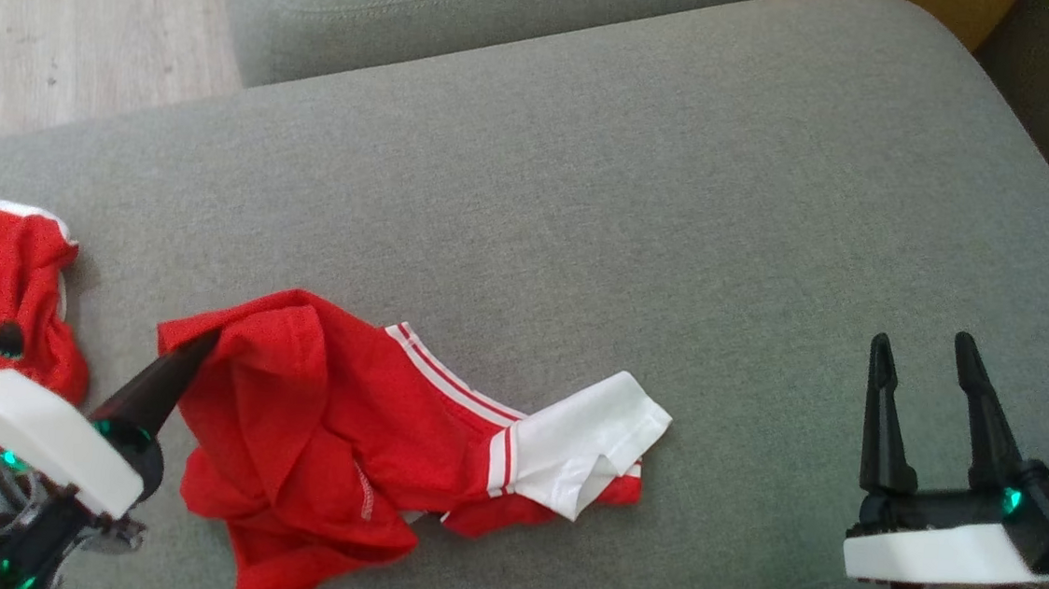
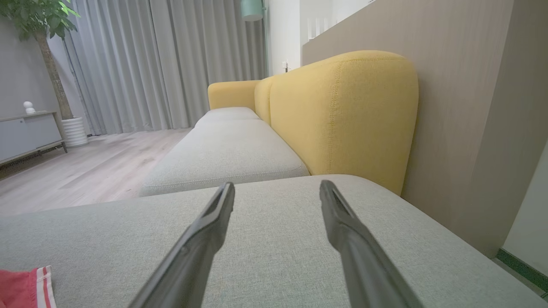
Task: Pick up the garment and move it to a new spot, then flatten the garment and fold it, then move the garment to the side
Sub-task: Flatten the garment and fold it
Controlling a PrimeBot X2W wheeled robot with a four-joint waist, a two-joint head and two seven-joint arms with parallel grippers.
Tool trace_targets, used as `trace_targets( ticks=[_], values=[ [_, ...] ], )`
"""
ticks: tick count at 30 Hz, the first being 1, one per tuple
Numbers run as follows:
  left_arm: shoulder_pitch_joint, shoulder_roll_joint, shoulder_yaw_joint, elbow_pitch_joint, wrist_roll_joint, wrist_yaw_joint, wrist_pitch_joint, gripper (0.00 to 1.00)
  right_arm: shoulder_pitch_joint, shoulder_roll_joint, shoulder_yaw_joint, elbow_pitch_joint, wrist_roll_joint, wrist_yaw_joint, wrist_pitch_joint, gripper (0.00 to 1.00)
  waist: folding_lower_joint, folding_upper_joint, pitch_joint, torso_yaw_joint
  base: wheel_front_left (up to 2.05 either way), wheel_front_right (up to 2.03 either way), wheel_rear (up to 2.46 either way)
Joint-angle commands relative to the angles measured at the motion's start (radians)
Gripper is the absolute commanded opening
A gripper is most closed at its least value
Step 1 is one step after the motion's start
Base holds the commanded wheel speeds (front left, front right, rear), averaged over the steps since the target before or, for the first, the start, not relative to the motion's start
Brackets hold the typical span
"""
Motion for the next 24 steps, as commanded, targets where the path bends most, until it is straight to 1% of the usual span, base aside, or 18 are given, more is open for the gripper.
trace_targets(
  ticks=[1, 2, 3, 4, 5, 8, 11, 14, 15, 16, 18, 19, 21, 24],
  values=[
    [-0.048, 0.013, 0.056, -0.008, -0.007, -0.010, -0.017, 0.27, -0.051, -0.006, 0.020, -0.035, -0.008, 0.008, -0.011, 1.00, -0.0001, 0.0000, 0.007, 0.003, 0.00, 0.00, 0.00],
    [-0.049, 0.008, 0.053, 0.009, -0.001, -0.015, -0.024, 0.35, -0.052, -0.006, 0.020, -0.035, -0.009, 0.008, -0.011, 1.00, -0.0001, 0.0000, 0.010, 0.004, 0.00, 0.00, 0.00],
    [-0.051, 0.001, 0.052, 0.028, 0.009, -0.018, -0.037, 0.48, -0.053, -0.006, 0.020, -0.035, -0.009, 0.008, -0.011, 1.00, -0.0001, 0.0000, 0.012, 0.006, 0.00, 0.00, 0.00],
    [-0.054, -0.008, 0.054, 0.048, 0.018, -0.016, -0.053, 0.96, -0.054, -0.006, 0.020, -0.035, -0.010, 0.008, -0.011, 1.00, -0.0001, 0.0000, 0.014, 0.008, 0.00, 0.00, 0.00],
    [-0.058, -0.014, 0.055, 0.064, 0.028, -0.012, -0.067, 1.00, -0.056, -0.006, 0.020, -0.035, -0.010, 0.008, -0.011, 1.00, -0.0001, 0.0000, 0.016, 0.009, 0.00, 0.00, 0.00],
    [-0.060, -0.024, 0.064, 0.088, 0.065, -0.010, -0.116, 1.00, -0.060, -0.006, 0.022, -0.034, -0.011, 0.008, -0.011, 1.00, -0.0001, 0.0000, 0.022, 0.011, 0.00, 0.00, 0.00],
    [-0.033, -0.008, 0.077, 0.080, 0.136, 0.001, -0.178, 1.00, -0.065, -0.006, 0.024, -0.036, -0.012, 0.008, -0.011, 1.00, -0.0001, 0.0000, 0.029, 0.009, 0.00, 0.00, 0.00],
    [0.026, 0.010, 0.071, 0.042, 0.227, 0.030, -0.239, 1.00, -0.068, -0.006, 0.023, -0.039, -0.011, 0.008, -0.011, 1.00, -0.0001, 0.0000, 0.038, 0.005, 0.00, 0.00, 0.00],
    [0.026, 0.010, 0.071, 0.042, 0.227, 0.030, -0.239, 1.00, -0.068, -0.006, 0.023, -0.039, -0.011, 0.008, -0.011, 1.00, -0.0001, 0.0000, 0.038, 0.005, 0.00, 0.00, 0.00],
    [0.050, 0.007, 0.059, 0.021, 0.250, 0.040, -0.252, 1.00, -0.069, -0.006, 0.023, -0.040, -0.010, 0.008, -0.011, 1.00, -0.0001, 0.0000, 0.042, 0.005, 0.00, 0.00, 0.00],
    [0.097, -0.014, 0.024, -0.029, 0.278, 0.055, -0.267, 1.00, -0.070, -0.006, 0.021, -0.042, -0.009, 0.008, -0.011, 1.00, -0.0001, 0.0000, 0.049, 0.004, 0.00, 0.00, 0.00],
    [0.134, -0.047, -0.024, -0.075, 0.290, 0.066, -0.271, 1.00, -0.070, -0.006, 0.018, -0.043, -0.009, 0.008, -0.011, 1.00, -0.0001, 0.0000, 0.057, 0.008, 0.00, 0.00, 0.00],
    [0.158, -0.077, -0.069, -0.099, 0.306, 0.076, -0.274, 1.00, -0.070, -0.006, 0.018, -0.043, -0.011, 0.008, -0.011, 1.00, -0.0001, 0.0000, 0.064, 0.012, 0.00, 0.00, 0.00],
    [0.164, -0.121, -0.111, -0.099, 0.315, 0.083, -0.283, 1.00, -0.072, -0.006, 0.019, -0.042, -0.015, 0.008, -0.011, 1.00, -0.0001, 0.0000, 0.070, 0.023, 0.00, 0.00, 0.00]
  ],
)
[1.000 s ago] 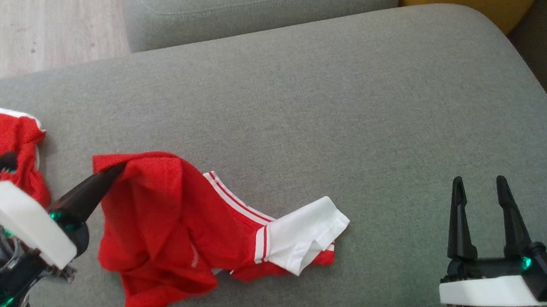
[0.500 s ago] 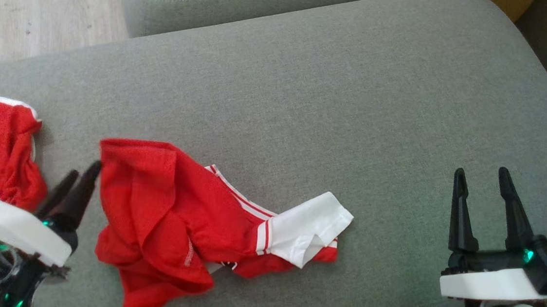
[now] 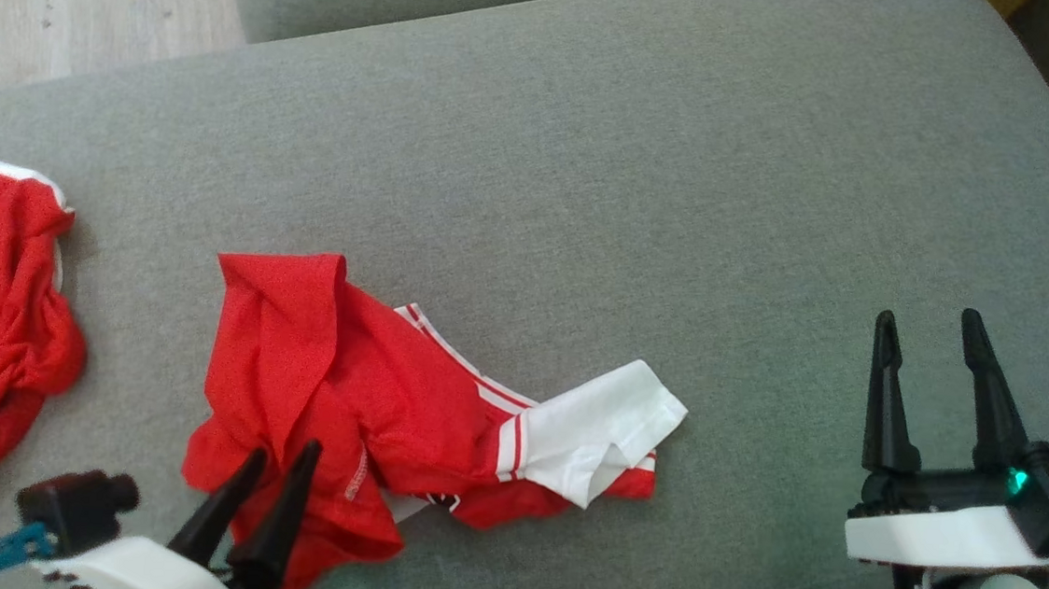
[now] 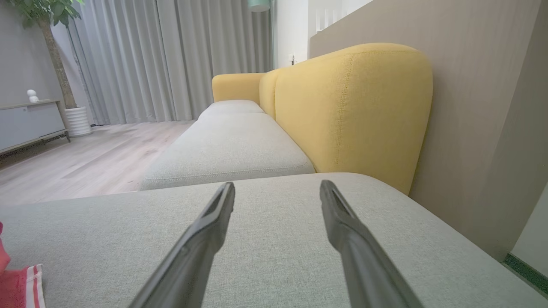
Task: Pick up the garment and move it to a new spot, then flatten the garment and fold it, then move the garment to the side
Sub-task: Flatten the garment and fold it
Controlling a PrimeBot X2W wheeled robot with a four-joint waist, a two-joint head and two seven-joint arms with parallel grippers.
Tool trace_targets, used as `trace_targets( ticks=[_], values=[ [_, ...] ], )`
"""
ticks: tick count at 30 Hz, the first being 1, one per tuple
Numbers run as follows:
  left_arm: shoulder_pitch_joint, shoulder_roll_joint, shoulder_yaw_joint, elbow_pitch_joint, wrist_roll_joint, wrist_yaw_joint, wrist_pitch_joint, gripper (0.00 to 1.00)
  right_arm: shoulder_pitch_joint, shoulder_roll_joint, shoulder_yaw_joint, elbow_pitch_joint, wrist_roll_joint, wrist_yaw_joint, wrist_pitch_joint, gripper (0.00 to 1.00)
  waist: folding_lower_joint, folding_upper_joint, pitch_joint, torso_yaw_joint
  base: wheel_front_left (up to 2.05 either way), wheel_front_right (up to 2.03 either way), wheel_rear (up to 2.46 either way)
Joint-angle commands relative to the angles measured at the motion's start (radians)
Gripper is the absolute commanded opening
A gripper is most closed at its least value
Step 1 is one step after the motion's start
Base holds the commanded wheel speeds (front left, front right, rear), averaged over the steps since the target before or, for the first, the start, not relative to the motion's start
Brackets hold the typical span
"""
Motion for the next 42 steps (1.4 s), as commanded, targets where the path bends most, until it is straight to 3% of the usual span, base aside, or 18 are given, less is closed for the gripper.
trace_targets(
  ticks=[1, 21, 23, 25, 27, 28, 29, 31, 36, 42],
  values=[
    [-0.047, 0.008, 0.027, -0.022, 0.021, 0.006, -0.012, 1.00, -0.038, -0.006, 0.025, -0.034, -0.009, 0.008, -0.011, 1.00, 0.0000, 0.0000, 0.003, 0.006, 0.00, 0.00, 0.00],
    [-0.026, -0.043, -0.040, 0.024, 0.018, -0.007, -0.015, 1.00, -0.035, -0.006, 0.033, -0.025, -0.021, 0.008, -0.011, 1.00, 0.0000, 0.0000, -0.004, 0.004, 0.00, 0.00, 0.00],
    [-0.035, -0.051, -0.043, 0.039, 0.005, -0.014, -0.008, 0.84, -0.038, -0.006, 0.035, -0.025, -0.021, 0.008, -0.011, 1.00, 0.0000, 0.0000, -0.004, 0.002, 0.00, 0.00, 0.00],
    [-0.042, -0.062, -0.045, 0.061, -0.010, -0.020, -0.003, 0.81, -0.039, -0.006, 0.035, -0.024, -0.020, 0.008, -0.011, 1.00, 0.0000, 0.0000, -0.005, 0.000, 0.00, 0.00, 0.00],
    [-0.051, -0.065, -0.052, 0.084, -0.009, -0.027, 0.001, 0.64, -0.038, -0.006, 0.036, -0.023, -0.019, 0.008, -0.011, 1.00, 0.0000, 0.0000, -0.004, -0.003, 0.00, 0.00, 0.00],
    [-0.055, -0.069, -0.055, 0.092, -0.013, -0.031, 0.003, 0.48, -0.038, -0.006, 0.036, -0.023, -0.018, 0.008, -0.011, 1.00, 0.0000, 0.0000, -0.004, -0.004, 0.00, 0.00, 0.00],
    [-0.061, -0.071, -0.057, 0.099, -0.013, -0.035, 0.003, 0.40, -0.037, -0.006, 0.037, -0.023, -0.017, 0.008, -0.011, 1.00, 0.0000, 0.0000, -0.003, -0.005, 0.00, 0.00, 0.00],
    [-0.073, -0.070, -0.063, 0.108, -0.003, -0.044, 0.001, 0.00, -0.037, -0.006, 0.037, -0.023, -0.016, 0.008, -0.011, 1.00, 0.0000, 0.0000, -0.002, -0.007, 0.00, 0.00, 0.00],
    [-0.082, -0.055, -0.052, 0.071, 0.018, -0.050, -0.016, 0.00, -0.031, -0.006, 0.032, -0.023, -0.014, 0.008, -0.011, 1.00, 0.0000, 0.0000, -0.004, -0.005, 0.00, 0.00, 0.00],
    [-0.021, 0.069, 0.044, -0.138, 0.032, -0.031, -0.023, 0.00, -0.016, -0.006, 0.011, -0.025, -0.016, 0.008, -0.011, 1.00, 0.0000, 0.0000, -0.016, 0.019, 0.00, 0.00, 0.00]
  ],
)
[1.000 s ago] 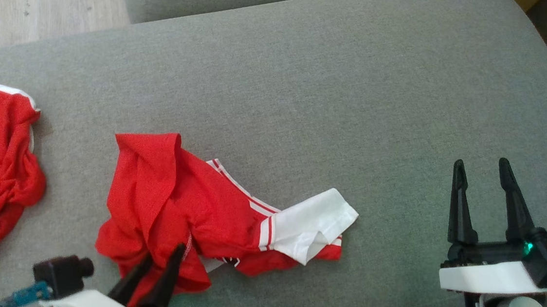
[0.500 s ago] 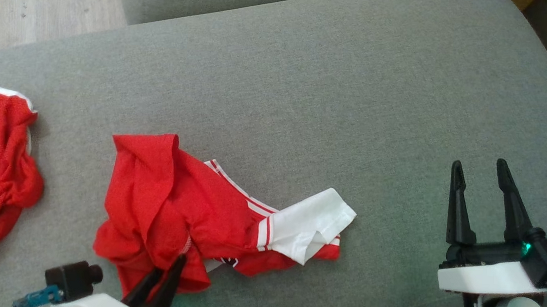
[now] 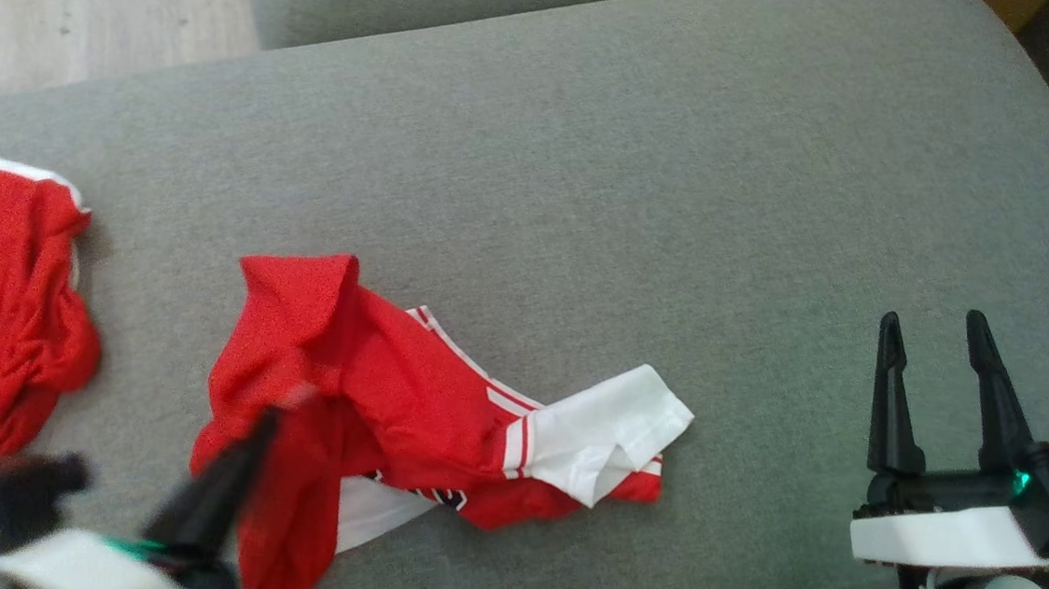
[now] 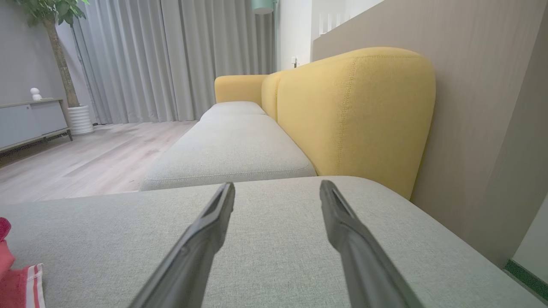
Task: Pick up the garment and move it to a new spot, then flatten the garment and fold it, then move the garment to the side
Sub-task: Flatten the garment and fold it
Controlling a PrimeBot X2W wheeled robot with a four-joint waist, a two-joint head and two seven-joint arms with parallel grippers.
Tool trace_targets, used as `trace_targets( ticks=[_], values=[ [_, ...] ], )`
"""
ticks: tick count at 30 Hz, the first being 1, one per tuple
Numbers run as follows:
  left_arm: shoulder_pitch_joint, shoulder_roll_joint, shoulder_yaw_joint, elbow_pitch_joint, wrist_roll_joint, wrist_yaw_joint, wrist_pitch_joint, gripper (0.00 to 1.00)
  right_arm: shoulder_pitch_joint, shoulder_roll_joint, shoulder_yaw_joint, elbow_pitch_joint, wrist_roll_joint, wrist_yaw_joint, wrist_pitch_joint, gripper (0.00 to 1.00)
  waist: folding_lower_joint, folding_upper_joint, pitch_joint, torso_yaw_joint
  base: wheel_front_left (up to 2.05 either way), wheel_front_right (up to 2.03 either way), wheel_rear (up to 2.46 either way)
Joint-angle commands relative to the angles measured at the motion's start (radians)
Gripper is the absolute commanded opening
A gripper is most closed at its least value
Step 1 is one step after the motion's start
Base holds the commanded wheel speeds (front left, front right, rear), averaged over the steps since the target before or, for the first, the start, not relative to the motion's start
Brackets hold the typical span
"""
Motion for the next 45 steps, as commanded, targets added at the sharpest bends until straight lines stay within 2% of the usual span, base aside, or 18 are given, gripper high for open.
trace_targets(
  ticks=[1, 4, 7, 13, 18, 20, 23, 26, 27, 28, 29, 33, 38, 41, 45],
  values=[
    [-0.005, 0.042, 0.071, -0.058, 0.004, 0.012, -0.013, 0.00, -0.012, -0.006, 0.018, -0.032, 0.001, 0.008, -0.011, 1.00, 0.0000, 0.0000, -0.005, 0.010, 0.00, 0.00, 0.00],
    [0.052, 0.110, 0.185, -0.161, -0.024, 0.043, -0.021, 0.00, -0.009, -0.006, 0.015, -0.032, 0.003, 0.008, -0.011, 1.00, 0.0000, 0.0000, -0.012, 0.027, 0.00, 0.00, 0.00],
    [0.100, 0.158, 0.292, -0.230, -0.070, 0.057, -0.022, 0.00, -0.010, -0.006, 0.019, -0.030, 0.006, 0.008, -0.011, 1.00, 0.0000, 0.0000, -0.017, 0.040, 0.00, 0.00, 0.00],
    [0.237, 0.215, 0.422, -0.270, -0.128, 0.056, -0.011, 0.00, -0.008, -0.006, 0.027, -0.028, 0.010, 0.008, -0.011, 1.00, 0.0000, 0.0000, -0.028, 0.045, 0.00, 0.00, 0.00],
    [0.417, 0.201, 0.478, -0.224, -0.145, 0.070, -0.025, 0.00, -0.002, -0.006, 0.021, -0.027, 0.010, 0.008, -0.011, 1.00, 0.0000, 0.0000, -0.037, 0.040, 0.00, 0.00, 0.00],
    [0.482, 0.178, 0.484, -0.190, -0.154, 0.071, -0.038, 0.00, 0.003, -0.006, 0.015, -0.027, 0.009, 0.008, -0.011, 1.00, 0.0000, 0.0000, -0.043, 0.042, 0.00, 0.00, 0.00],
    [0.536, 0.144, 0.466, -0.118, -0.164, 0.066, -0.053, 0.00, 0.010, -0.006, 0.005, -0.029, 0.005, 0.008, -0.011, 1.00, 0.0000, 0.0000, -0.048, 0.052, 0.00, 0.00, 0.00],
    [0.515, 0.112, 0.416, -0.029, -0.151, 0.067, -0.063, 0.00, 0.011, -0.006, 0.010, -0.026, -0.006, 0.008, -0.011, 1.00, 0.0000, 0.0000, -0.054, 0.064, 0.00, 0.00, 0.00],
    [0.498, 0.103, 0.392, -0.006, -0.144, 0.068, -0.061, 0.05, 0.010, -0.006, 0.013, -0.024, -0.009, 0.008, -0.011, 1.00, 0.0000, 0.0000, -0.056, 0.066, 0.00, 0.00, 0.00],
    [0.481, 0.097, 0.367, 0.015, -0.129, 0.070, -0.059, 0.49, 0.008, -0.006, 0.016, -0.023, -0.011, 0.008, -0.011, 1.00, 0.0000, 0.0000, -0.058, 0.068, 0.00, 0.00, 0.00],
    [0.462, 0.086, 0.344, 0.032, -0.115, 0.075, -0.061, 1.00, 0.007, -0.006, 0.018, -0.021, -0.014, 0.008, -0.011, 1.00, 0.0000, 0.0000, -0.061, 0.069, 0.00, 0.00, 0.00],
    [0.415, 0.066, 0.289, 0.059, -0.044, 0.100, -0.083, 1.00, 0.006, -0.006, 0.025, -0.019, -0.020, 0.008, -0.011, 1.00, 0.0000, 0.0000, -0.073, 0.068, 0.00, 0.00, 0.00],
    [0.357, 0.050, 0.242, -0.041, 0.000, 0.093, -0.095, 1.00, 0.013, -0.006, 0.024, -0.021, -0.029, 0.008, -0.011, 1.00, 0.0000, 0.0000, -0.074, 0.070, 0.00, 0.00, 0.00],
    [0.271, 0.043, 0.178, -0.099, 0.036, 0.084, -0.064, 1.00, 0.014, -0.006, 0.028, -0.020, -0.032, 0.008, -0.011, 1.00, 0.0000, 0.0000, -0.071, 0.071, 0.00, 0.00, 0.00],
    [0.134, 0.011, 0.067, -0.076, 0.105, 0.087, -0.007, 1.00, -0.001, -0.006, 0.050, -0.018, -0.027, 0.008, -0.011, 1.00, 0.0000, 0.0000, -0.061, 0.053, 0.00, 0.00, 0.00]
  ],
)
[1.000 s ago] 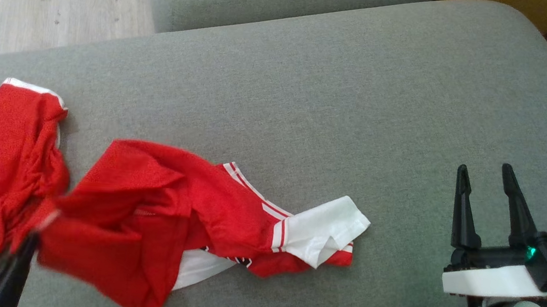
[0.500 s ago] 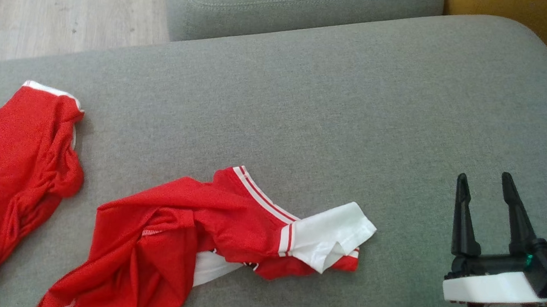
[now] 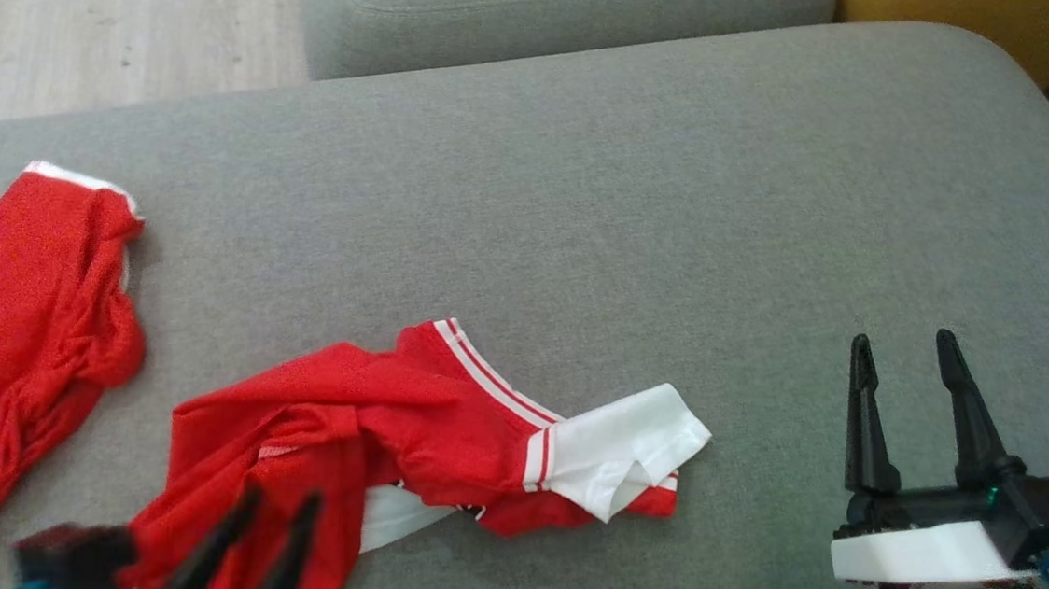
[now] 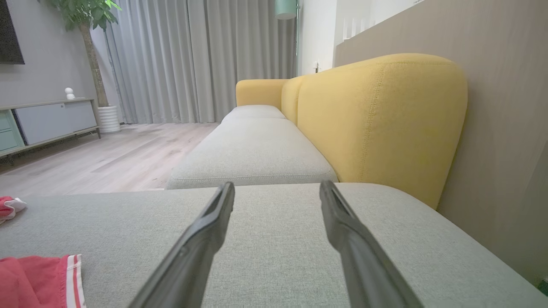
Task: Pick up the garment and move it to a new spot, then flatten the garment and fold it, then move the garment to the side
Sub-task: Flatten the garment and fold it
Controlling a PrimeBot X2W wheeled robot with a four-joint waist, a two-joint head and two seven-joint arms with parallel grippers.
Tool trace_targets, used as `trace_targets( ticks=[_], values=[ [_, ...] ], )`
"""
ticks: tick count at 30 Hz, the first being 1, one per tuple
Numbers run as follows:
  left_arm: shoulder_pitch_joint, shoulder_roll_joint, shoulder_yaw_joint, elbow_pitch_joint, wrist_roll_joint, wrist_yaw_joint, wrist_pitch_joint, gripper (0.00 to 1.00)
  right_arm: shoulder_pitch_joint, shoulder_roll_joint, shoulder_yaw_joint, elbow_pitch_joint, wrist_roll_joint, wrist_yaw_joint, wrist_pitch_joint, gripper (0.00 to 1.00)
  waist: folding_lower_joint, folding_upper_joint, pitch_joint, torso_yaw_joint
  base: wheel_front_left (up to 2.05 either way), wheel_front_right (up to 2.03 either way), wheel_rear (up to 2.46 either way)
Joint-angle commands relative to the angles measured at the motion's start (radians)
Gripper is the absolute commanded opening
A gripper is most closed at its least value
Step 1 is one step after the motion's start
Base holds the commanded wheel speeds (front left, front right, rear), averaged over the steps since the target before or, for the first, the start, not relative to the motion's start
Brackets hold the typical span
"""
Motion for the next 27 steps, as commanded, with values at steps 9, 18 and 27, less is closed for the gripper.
trace_targets(
  ticks=[9, 18, 27],
  values=[
    [-0.268, -0.071, -0.072, 0.141, 0.131, 0.034, 0.059, 1.00, -0.034, -0.006, 0.028, -0.030, 0.019, 0.008, -0.011, 1.00, -0.0001, 0.0000, 0.033, -0.052, 0.00, 0.00, 0.00],
    [-0.344, -0.079, -0.084, 0.210, 0.176, 0.060, 0.079, 1.00, -0.042, -0.006, 0.029, -0.030, 0.027, 0.008, -0.011, 1.00, -0.0001, 0.0000, 0.048, -0.069, 0.00, 0.00, 0.00],
    [-0.331, -0.077, -0.087, 0.246, 0.178, 0.068, 0.073, 1.00, -0.043, -0.006, 0.020, -0.030, 0.026, 0.008, -0.011, 1.00, -0.0001, 0.0000, 0.054, -0.058, 0.00, 0.00, 0.00]
  ],
)
